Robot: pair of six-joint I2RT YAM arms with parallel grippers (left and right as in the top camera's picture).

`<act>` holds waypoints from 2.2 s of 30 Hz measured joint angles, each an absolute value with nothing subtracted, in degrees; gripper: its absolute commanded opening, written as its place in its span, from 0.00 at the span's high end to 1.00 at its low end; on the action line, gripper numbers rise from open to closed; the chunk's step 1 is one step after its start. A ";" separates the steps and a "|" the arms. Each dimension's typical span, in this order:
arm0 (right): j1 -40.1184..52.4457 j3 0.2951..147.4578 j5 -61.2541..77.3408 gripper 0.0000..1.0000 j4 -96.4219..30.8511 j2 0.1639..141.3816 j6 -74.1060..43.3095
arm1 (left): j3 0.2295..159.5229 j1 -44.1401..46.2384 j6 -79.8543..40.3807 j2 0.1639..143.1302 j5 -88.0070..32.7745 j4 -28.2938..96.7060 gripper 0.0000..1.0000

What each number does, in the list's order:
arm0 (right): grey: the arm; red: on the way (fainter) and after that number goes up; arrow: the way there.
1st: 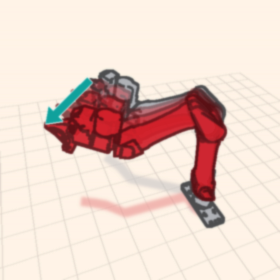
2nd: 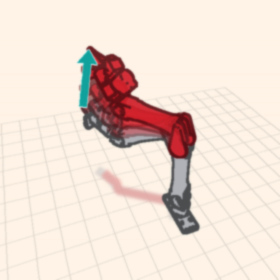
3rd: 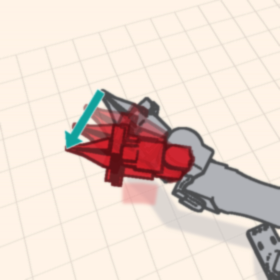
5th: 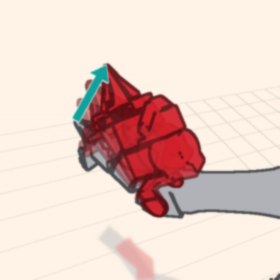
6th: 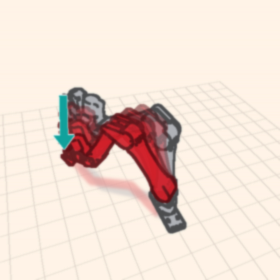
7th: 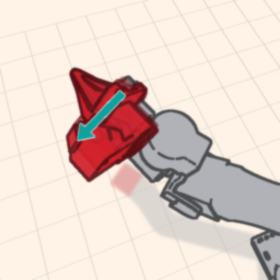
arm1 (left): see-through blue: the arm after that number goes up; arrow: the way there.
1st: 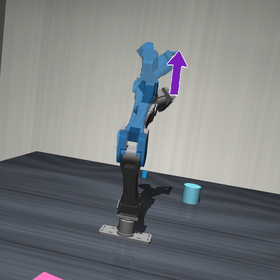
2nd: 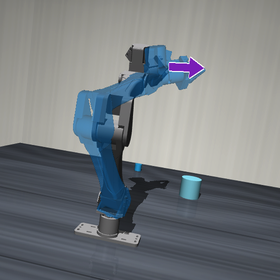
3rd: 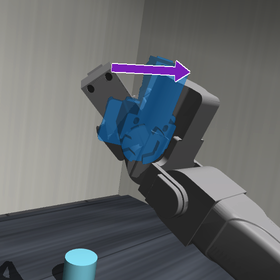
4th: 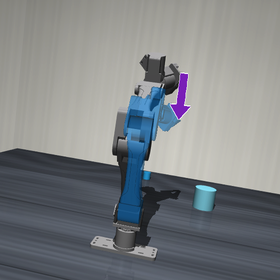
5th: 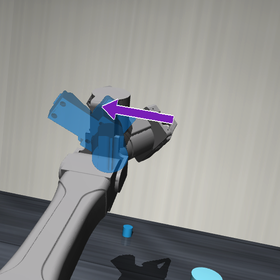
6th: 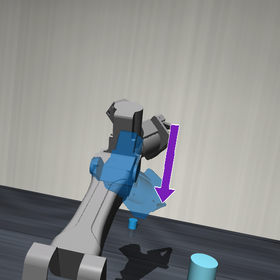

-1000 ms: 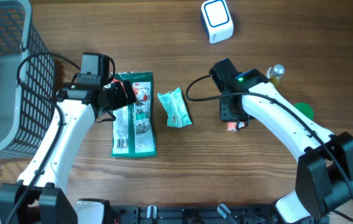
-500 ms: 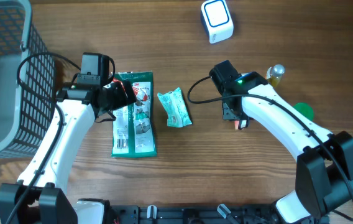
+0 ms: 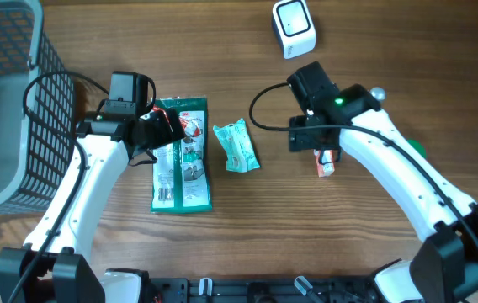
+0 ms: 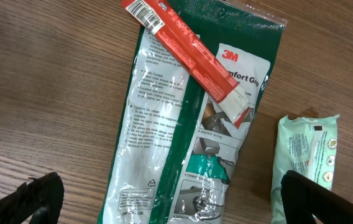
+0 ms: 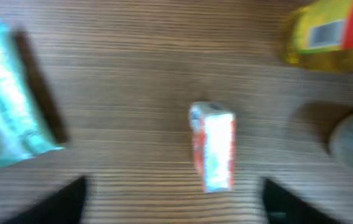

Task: Scan the item barcode
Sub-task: 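Lower the Kleenex pack back onto the table, right gripper, then open the right gripper and raise it off the Kleenex pack, then move the left gripper toward the mint-green wipes pack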

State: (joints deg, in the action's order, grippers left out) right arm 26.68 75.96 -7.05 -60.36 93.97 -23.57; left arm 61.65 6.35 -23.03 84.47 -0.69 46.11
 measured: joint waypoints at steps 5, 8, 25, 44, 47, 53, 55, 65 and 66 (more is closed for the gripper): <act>26.68 73.95 0.40 0.00 -56.23 93.95 -23.03 | 61.65 6.35 -23.03 84.47 -0.69 46.11 0.00; 26.70 71.22 4.29 0.00 -52.53 93.95 -22.98 | 61.65 6.35 -23.05 84.47 -0.69 46.06 0.00; 26.35 59.16 -1.98 0.70 -45.80 93.95 -24.64 | 61.65 6.35 -23.05 84.47 -0.69 46.06 0.00; 24.47 64.29 22.13 0.63 -35.00 93.97 -22.85 | 61.65 6.35 -23.03 84.47 -0.69 46.09 0.00; 30.59 64.31 21.58 0.60 -31.00 93.97 -25.23 | 61.65 6.35 -23.03 84.47 -0.69 46.09 0.00; 34.09 64.31 14.22 0.56 -30.65 93.97 -28.99 | 61.65 6.35 -23.03 84.47 -0.69 46.06 0.00; 34.09 64.23 11.66 0.56 -30.59 93.97 -29.39 | 61.65 6.35 -23.05 84.47 -0.69 46.09 0.00; 31.62 63.51 8.67 0.50 -33.04 93.97 -29.58 | 61.65 7.14 -24.77 84.47 -10.72 42.02 0.95; 30.92 63.51 8.49 0.47 -33.28 93.97 -29.56 | 61.45 8.32 -24.97 84.47 -11.66 41.98 0.94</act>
